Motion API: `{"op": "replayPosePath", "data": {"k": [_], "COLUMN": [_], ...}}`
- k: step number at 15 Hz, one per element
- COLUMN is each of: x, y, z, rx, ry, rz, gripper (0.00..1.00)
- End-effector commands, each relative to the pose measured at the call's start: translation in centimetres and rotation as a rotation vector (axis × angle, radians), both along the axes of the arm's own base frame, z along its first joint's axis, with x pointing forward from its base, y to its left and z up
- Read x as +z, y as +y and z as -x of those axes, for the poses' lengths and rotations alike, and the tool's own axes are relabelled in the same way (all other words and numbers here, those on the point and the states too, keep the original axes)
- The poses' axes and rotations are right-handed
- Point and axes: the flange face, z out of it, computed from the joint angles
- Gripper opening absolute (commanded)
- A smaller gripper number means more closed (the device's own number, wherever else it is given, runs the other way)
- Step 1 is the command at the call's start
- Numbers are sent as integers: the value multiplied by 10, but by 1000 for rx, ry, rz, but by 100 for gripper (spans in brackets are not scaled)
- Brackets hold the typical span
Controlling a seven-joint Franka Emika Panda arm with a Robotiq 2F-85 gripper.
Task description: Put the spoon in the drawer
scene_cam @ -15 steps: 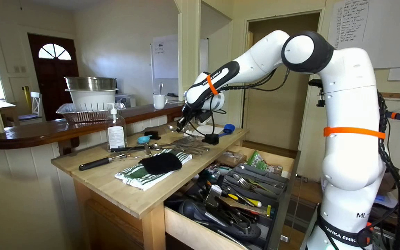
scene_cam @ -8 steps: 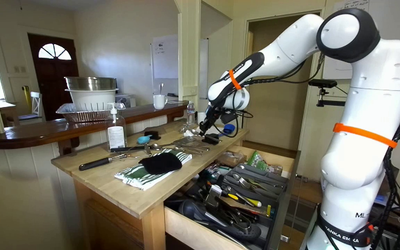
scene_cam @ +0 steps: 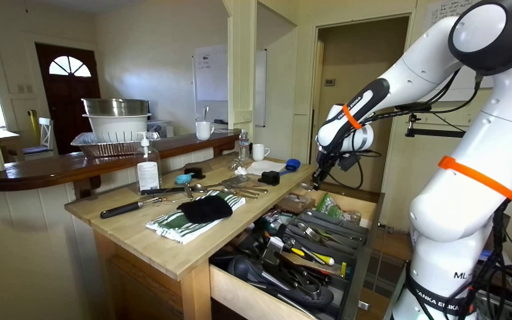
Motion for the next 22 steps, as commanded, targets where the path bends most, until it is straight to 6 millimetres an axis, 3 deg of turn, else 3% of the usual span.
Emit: {"op": "replayPosePath", "data": {"k": [1,4,5,7,12,13,15,22], "x": [1,5,5,-8,-50,-53,-63,-69], "y": [-1,12,14,13,4,-8,-15,-4], "z": [0,-9,-10,-8,24,11,16,14], "rx": [-3,22,25,31,9,-4,-17,16], "ry": [-1,-10,-10,-4,-40,-51,-100,-149], "rz": [-2,0,-1,17,39,49,64,-22], "gripper": [8,8,2,2,2,2,2,2]}}
